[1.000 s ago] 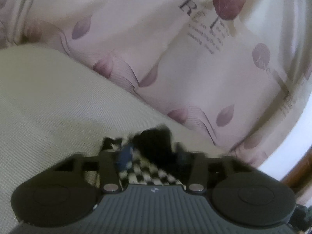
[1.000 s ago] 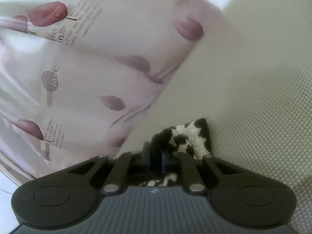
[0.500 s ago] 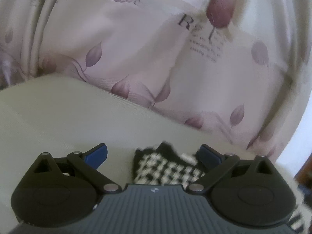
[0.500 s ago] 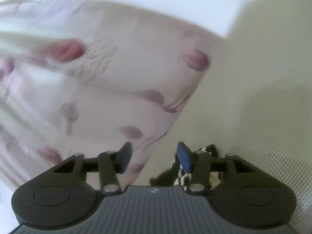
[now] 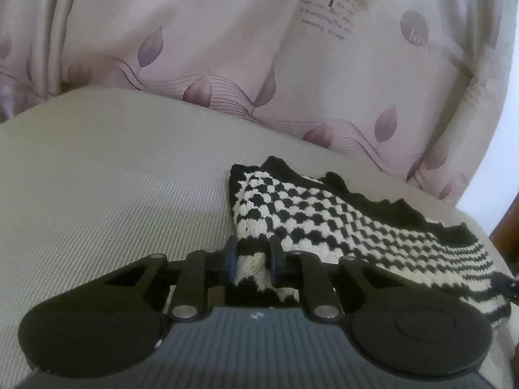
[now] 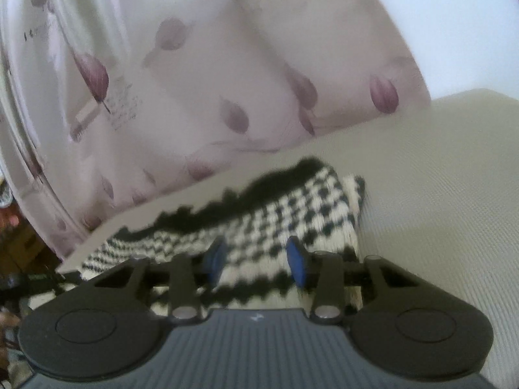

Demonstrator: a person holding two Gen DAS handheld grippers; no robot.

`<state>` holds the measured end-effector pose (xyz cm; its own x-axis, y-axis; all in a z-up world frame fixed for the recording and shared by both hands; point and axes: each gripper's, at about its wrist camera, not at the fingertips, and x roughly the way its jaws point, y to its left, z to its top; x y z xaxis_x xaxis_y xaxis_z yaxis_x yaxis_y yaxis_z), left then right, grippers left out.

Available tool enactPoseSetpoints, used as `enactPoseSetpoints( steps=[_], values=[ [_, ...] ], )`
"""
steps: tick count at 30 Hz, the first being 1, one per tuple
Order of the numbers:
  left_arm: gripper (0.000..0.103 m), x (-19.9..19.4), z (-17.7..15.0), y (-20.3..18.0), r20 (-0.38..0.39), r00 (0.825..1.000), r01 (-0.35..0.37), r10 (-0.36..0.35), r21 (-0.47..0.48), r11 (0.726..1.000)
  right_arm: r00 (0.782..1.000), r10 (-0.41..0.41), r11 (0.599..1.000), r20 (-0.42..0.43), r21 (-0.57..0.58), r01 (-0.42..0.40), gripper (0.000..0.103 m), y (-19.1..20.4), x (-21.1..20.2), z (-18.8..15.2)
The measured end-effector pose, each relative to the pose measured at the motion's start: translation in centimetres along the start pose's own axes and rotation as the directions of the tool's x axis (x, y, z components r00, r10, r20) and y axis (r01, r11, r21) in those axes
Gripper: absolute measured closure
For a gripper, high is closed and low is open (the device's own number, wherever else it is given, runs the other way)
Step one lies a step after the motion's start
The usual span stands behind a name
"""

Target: Fold small clothes

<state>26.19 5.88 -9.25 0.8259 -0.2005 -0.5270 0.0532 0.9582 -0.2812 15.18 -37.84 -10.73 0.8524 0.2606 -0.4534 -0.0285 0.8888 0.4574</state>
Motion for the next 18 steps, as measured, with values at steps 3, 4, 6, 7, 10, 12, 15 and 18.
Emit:
enactPoseSetpoints(
  steps=[3, 4, 6, 7, 10, 12, 15, 18],
  values=[
    [0.088, -1.2, -0.5, 0.6, -0.041, 0.999, 0.006, -0.009, -0.057, 0.998, 1.0, 0.0, 1.0, -0.005, 0.006, 0.0, 0.063, -0.3, -0.4, -0.6],
    [0.088, -1.7, -0.8, 0.9, -0.057, 0.998, 0.006, -0.01, -0.075, 0.997, 1.0, -0.004, 1.0, 0.0, 0.008, 0.004, 0.063, -0.3, -0.6, -0.6],
    [0.088, -2.6, -1.4, 0.9, -0.076, 0.997, 0.006, -0.012, -0.081, 0.997, 1.0, -0.005, 1.0, -0.001, 0.015, 0.005, 0.063, -0.5, -0.9, -0.8],
    [0.088, -2.9, -1.7, 0.9, -0.077, 0.997, 0.003, -0.009, -0.071, 0.997, 1.0, 0.001, 1.0, -0.001, 0.02, -0.001, 0.063, -0.6, -1.0, -0.9],
    [0.086, -3.1, -2.0, 0.6, -0.042, 0.999, -0.016, 0.015, -0.015, 1.0, 1.0, 0.008, 1.0, -0.003, 0.026, -0.008, 0.063, -0.7, -1.1, -1.2],
    [0.074, -3.1, -1.4, 0.5, -0.017, 1.0, -0.018, 0.018, -0.022, 1.0, 1.0, 0.005, 1.0, -0.006, 0.026, -0.005, 0.063, -0.7, -1.0, -1.1],
    [0.025, -4.0, -0.4, -0.3, 0.048, 0.998, -0.034, 0.036, -0.025, 0.999, 1.0, 0.016, 0.999, 0.023, 0.03, -0.017, 0.062, -0.4, -1.7, -1.0],
    [0.021, -4.6, 0.5, -1.7, 0.103, 0.995, -0.01, 0.01, 0.003, 1.0, 0.999, 0.021, 1.0, 0.049, 0.012, -0.022, 0.062, 0.1, -2.3, -0.6]
  ],
)
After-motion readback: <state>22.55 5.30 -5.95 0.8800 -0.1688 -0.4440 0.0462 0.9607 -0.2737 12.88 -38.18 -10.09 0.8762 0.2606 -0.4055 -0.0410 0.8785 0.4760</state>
